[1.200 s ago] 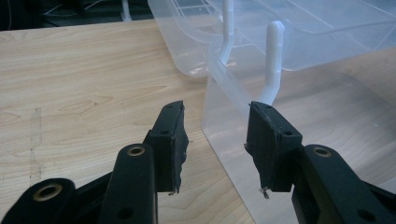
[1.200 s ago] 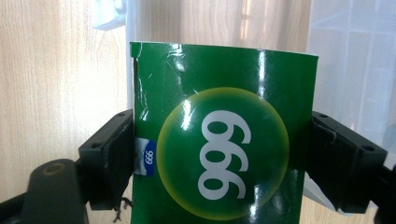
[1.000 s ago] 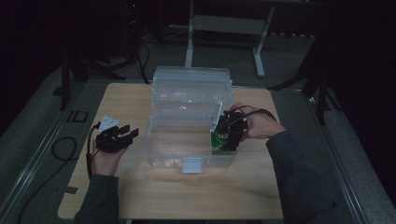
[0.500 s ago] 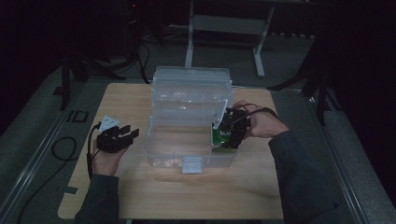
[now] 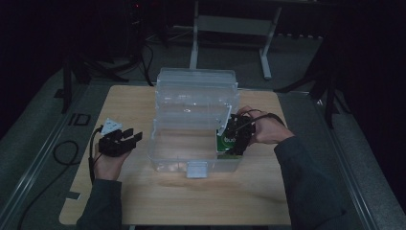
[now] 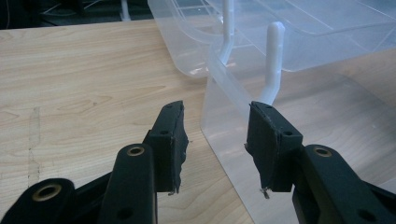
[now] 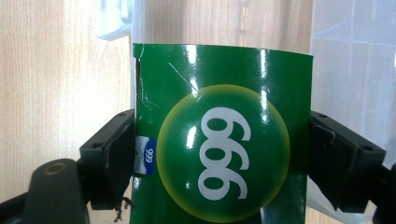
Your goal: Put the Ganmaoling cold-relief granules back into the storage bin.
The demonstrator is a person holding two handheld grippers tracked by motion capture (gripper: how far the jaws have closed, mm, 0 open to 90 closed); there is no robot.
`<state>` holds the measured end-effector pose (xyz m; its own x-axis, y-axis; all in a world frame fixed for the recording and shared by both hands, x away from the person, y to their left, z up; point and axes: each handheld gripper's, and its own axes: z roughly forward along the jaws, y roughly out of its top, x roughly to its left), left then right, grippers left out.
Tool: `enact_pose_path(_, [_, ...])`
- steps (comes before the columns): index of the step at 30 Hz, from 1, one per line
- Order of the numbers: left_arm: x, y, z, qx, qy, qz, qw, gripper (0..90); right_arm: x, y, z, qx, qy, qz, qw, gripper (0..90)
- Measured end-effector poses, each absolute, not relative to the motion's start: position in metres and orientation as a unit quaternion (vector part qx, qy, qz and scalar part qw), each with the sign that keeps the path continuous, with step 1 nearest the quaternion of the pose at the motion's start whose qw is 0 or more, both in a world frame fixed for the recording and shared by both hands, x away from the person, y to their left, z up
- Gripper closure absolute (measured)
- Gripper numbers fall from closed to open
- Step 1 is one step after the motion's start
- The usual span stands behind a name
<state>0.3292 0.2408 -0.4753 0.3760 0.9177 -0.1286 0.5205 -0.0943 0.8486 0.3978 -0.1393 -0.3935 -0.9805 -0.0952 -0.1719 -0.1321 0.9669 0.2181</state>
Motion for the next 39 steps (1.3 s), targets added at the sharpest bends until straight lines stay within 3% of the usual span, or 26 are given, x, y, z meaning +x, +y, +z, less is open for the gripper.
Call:
enact_pose_path(17, [0.329, 0.24, -0.475, 0.705, 0.51, 0.226, 0.439, 56.5, 0.397, -0.142, -0.397, -0.054, 0.985, 0.138, 0.085, 17.6])
enact_pose_path(26, [0.33, 0.238, -0.475, 0.707, 0.508, 0.224, 0.438, 56.5, 0.396, -0.14, -0.382, -0.056, 0.98, 0.16, 0.102, 17.8])
enact_pose_path(39, [0.329, 0.24, -0.475, 0.705, 0.509, 0.225, 0.439, 56.5, 0.401, -0.144, -0.403, -0.044, 0.987, 0.117, 0.096, 17.6])
